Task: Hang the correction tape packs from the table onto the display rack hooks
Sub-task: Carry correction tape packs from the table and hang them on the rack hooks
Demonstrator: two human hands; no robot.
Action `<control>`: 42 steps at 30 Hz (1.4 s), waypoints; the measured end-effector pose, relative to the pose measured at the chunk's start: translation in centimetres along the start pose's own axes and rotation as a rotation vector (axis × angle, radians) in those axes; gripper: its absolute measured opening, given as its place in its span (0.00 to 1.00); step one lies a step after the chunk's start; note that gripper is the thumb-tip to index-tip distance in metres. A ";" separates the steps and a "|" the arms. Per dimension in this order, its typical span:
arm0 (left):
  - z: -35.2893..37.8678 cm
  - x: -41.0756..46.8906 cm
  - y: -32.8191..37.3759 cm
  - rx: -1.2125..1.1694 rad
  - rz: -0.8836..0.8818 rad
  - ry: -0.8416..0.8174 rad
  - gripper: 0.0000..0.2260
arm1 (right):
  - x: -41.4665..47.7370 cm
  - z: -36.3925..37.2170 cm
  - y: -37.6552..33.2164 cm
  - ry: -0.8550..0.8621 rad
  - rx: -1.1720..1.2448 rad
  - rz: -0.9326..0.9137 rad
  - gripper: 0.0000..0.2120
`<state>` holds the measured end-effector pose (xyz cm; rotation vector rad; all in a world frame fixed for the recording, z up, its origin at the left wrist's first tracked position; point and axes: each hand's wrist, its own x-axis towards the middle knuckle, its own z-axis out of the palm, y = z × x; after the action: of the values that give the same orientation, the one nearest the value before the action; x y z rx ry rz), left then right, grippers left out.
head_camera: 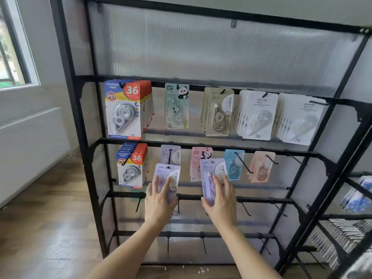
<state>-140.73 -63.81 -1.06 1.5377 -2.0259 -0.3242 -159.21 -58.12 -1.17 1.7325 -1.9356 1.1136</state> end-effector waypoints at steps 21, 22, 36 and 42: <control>4.3 12.2 0.0 0.071 -0.047 -0.035 0.32 | 4.9 4.6 2.9 0.116 0.001 -0.138 0.37; 4.7 12.6 -0.1 0.073 -0.038 -0.017 0.32 | 4.9 4.7 2.9 0.117 0.016 -0.132 0.37; 2.1 8.2 -3.3 0.272 0.089 -0.124 0.33 | 4.6 3.2 1.2 0.079 0.077 -0.049 0.40; -2.3 4.5 -5.8 0.261 0.096 0.008 0.33 | -0.3 3.3 -3.7 0.050 0.161 -0.131 0.40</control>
<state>-135.60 -69.52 -0.84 1.5811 -2.1958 -0.0153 -154.84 -60.19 -2.26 1.8649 -1.7176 1.2820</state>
